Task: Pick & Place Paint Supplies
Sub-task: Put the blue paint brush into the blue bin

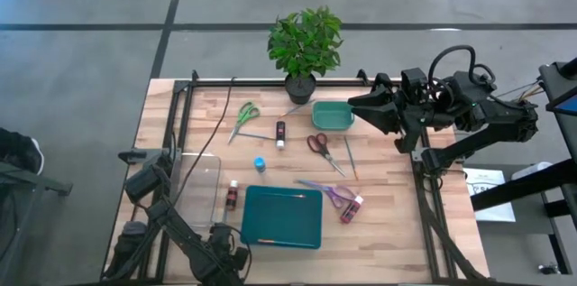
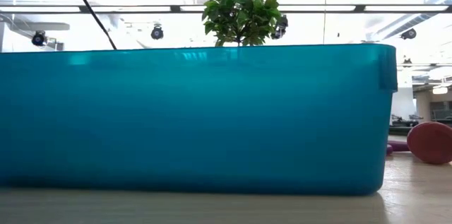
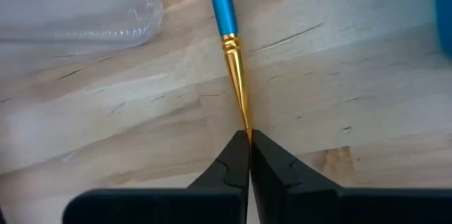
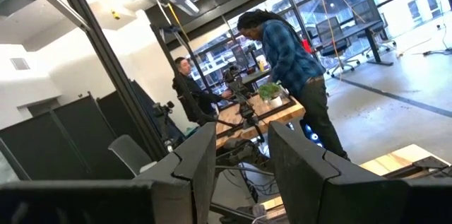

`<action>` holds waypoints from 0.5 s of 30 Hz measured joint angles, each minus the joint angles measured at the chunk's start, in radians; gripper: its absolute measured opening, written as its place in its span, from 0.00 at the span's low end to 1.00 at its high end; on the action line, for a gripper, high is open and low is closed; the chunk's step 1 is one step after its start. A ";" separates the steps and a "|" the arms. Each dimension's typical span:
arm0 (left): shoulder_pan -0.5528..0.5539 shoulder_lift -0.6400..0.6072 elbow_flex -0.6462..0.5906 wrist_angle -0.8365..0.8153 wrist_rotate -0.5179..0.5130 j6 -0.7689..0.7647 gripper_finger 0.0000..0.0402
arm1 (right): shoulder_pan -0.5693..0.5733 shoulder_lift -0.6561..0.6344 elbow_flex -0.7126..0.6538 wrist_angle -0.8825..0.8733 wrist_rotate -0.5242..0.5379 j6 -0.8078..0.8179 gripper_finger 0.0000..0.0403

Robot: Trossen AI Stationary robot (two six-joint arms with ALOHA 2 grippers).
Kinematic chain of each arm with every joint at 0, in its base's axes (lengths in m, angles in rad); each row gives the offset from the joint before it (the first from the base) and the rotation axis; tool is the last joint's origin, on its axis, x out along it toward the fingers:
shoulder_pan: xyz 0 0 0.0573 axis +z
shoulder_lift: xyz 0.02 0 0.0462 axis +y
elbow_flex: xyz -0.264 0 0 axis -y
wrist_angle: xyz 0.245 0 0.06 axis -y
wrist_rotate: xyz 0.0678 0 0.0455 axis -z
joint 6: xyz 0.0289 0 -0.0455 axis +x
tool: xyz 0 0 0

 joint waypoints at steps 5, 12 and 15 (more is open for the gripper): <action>-0.002 -0.005 -0.001 -0.001 0.000 0.000 0.02 | 0.000 0.000 0.000 0.000 0.000 -0.001 0.32; -0.006 -0.026 -0.003 -0.010 -0.001 -0.019 0.02 | 0.000 0.000 0.000 -0.001 0.000 -0.001 0.32; -0.011 -0.029 -0.004 -0.011 -0.005 -0.019 0.02 | 0.000 0.000 0.000 -0.001 0.000 -0.001 0.32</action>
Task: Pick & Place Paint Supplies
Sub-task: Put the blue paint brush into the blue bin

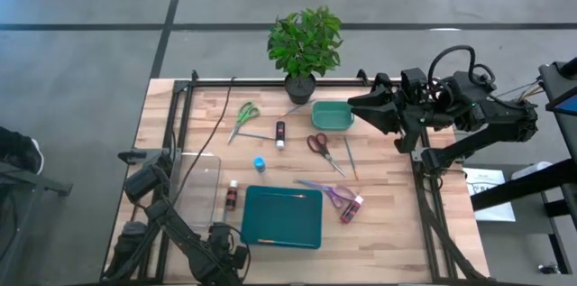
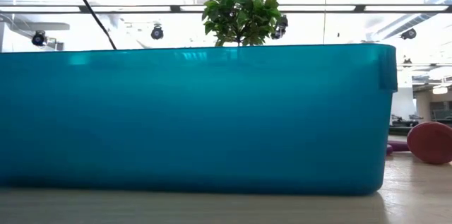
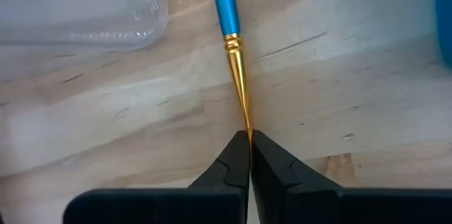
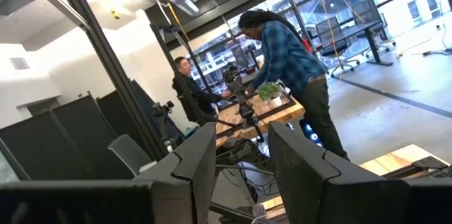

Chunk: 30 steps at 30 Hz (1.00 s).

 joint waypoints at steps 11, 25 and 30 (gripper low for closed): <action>-0.028 -0.010 0.000 0.086 -0.006 -0.003 0.02 | 0.000 0.000 0.000 0.000 0.005 0.003 0.32; -0.044 -0.010 0.134 -0.107 -0.110 -0.014 0.02 | 0.000 -0.001 -0.013 0.000 0.009 0.003 0.32; -0.045 -0.010 0.187 -0.164 -0.150 -0.011 0.02 | 0.001 -0.001 -0.013 0.001 0.007 0.003 0.32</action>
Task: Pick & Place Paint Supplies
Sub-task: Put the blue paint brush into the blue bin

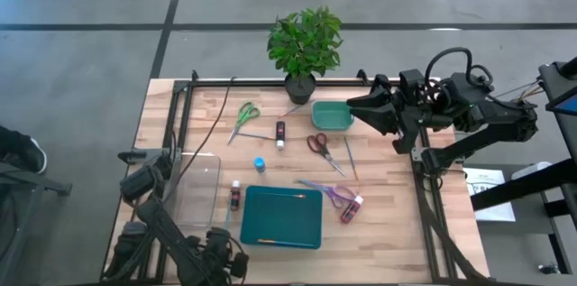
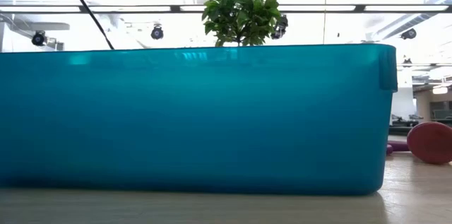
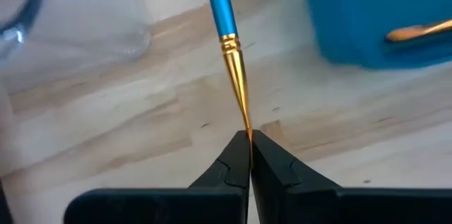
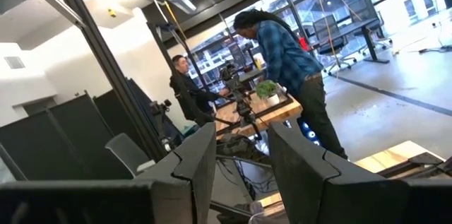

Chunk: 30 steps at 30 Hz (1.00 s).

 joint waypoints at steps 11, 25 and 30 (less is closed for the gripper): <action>0.000 0.000 0.183 -0.182 -0.123 0.009 0.02 | 0.000 -0.009 0.000 0.001 -0.014 -0.028 0.32; 0.001 -0.023 0.334 -0.256 -0.267 0.346 0.02 | 0.001 -0.050 -0.001 -0.009 -0.021 -0.103 0.32; 0.039 -0.025 0.337 -0.228 -0.269 0.582 0.02 | 0.001 -0.069 -0.001 -0.009 -0.043 -0.135 0.32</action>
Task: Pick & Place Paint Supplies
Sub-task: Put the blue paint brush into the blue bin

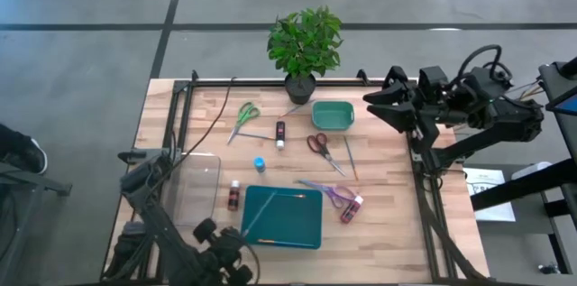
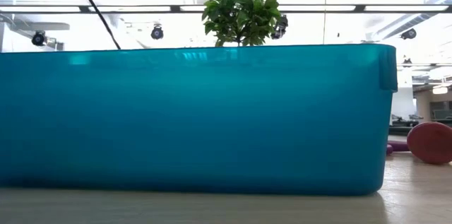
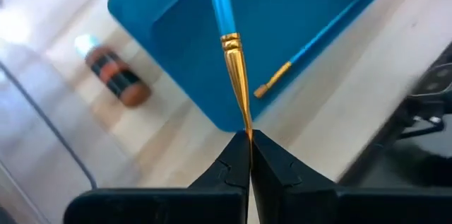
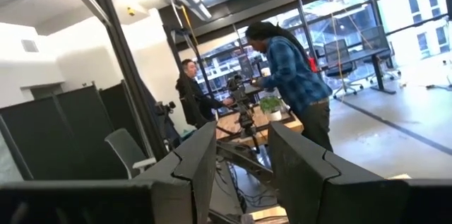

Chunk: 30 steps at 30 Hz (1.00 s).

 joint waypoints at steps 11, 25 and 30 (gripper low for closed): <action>0.186 0.000 -0.129 0.194 0.047 0.492 0.02 | 0.001 -0.014 0.000 -0.022 -0.033 -0.063 0.32; 0.239 -0.026 -0.170 0.209 0.163 0.632 0.02 | 0.001 -0.056 0.000 -0.020 -0.098 -0.114 0.32; 0.239 -0.045 -0.170 0.208 0.166 0.632 0.02 | 0.001 -0.064 0.000 -0.021 -0.098 -0.131 0.32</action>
